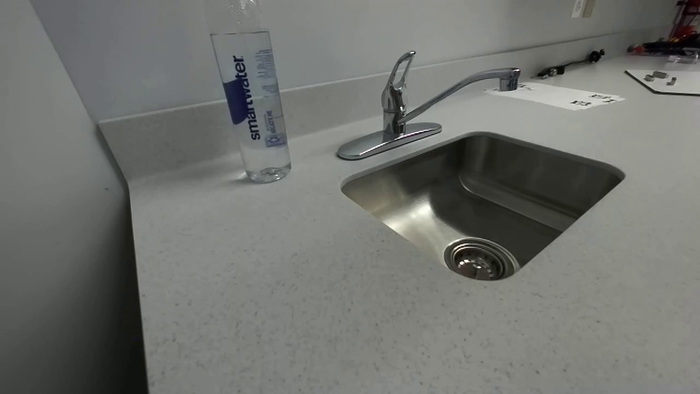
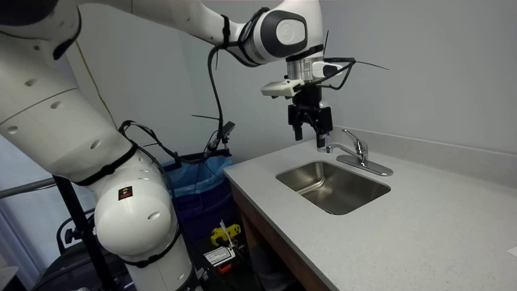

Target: Push the faucet to the left

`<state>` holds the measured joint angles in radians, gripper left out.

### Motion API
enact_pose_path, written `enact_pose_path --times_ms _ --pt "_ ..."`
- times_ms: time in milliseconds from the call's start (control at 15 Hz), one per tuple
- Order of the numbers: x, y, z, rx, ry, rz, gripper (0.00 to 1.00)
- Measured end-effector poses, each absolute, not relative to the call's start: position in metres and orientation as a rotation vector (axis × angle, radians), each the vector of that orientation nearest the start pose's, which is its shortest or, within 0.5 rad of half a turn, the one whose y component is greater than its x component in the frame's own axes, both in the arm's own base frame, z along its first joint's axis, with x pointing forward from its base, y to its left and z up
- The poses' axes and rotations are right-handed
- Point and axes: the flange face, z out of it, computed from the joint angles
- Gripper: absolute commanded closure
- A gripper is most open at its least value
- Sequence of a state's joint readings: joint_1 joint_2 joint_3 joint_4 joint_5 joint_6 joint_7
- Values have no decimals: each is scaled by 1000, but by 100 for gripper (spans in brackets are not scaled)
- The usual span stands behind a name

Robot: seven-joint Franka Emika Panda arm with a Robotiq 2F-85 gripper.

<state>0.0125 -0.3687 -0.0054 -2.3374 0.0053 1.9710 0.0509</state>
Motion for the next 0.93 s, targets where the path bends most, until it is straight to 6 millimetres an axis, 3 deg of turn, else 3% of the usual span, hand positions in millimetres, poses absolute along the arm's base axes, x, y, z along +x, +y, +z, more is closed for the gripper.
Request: enact_pose_path --times_ms 467,933 --pt "513 9 437 -3134 125 -32 0" --pt "578 0 431 -3131 210 -110 0"
